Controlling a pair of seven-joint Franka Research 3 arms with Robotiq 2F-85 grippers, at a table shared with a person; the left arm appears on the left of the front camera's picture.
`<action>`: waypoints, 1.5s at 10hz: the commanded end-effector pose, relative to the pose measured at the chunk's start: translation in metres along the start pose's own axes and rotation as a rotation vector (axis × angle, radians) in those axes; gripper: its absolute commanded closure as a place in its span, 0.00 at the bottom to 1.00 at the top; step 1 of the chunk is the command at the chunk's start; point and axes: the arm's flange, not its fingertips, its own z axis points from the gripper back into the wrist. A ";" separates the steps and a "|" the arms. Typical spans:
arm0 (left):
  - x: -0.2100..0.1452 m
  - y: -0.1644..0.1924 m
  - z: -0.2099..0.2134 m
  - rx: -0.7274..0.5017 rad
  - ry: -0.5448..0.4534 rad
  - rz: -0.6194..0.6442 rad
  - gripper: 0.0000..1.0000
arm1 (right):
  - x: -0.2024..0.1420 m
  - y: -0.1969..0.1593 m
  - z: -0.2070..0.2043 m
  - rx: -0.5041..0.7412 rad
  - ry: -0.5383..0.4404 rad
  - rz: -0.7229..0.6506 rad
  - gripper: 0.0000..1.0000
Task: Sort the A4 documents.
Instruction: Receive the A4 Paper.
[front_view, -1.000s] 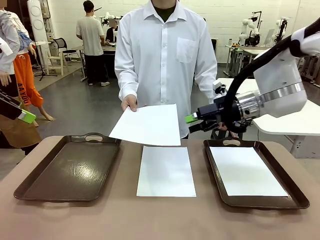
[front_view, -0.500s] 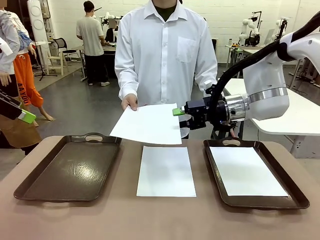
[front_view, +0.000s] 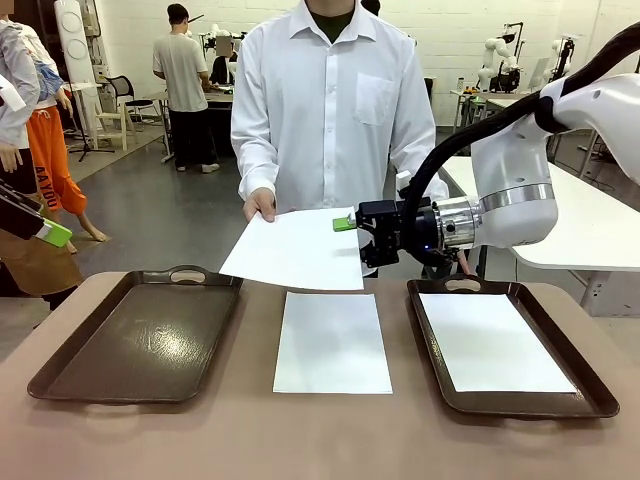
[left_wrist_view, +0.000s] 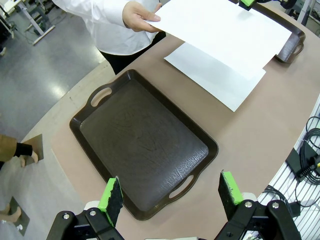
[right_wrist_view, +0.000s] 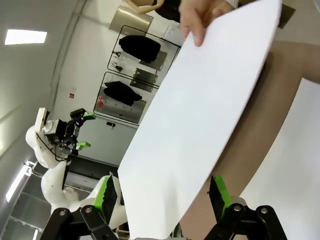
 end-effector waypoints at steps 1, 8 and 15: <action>0.000 0.001 0.000 0.000 0.000 0.001 0.00 | 0.012 0.000 -0.008 -0.020 0.001 -0.087 0.02; 0.000 0.001 0.000 0.000 0.000 0.001 0.00 | 0.008 -0.008 -0.019 0.049 0.069 -0.113 0.02; 0.000 0.001 0.000 0.000 0.000 0.001 0.00 | 0.012 -0.012 -0.015 0.017 0.044 -0.081 0.51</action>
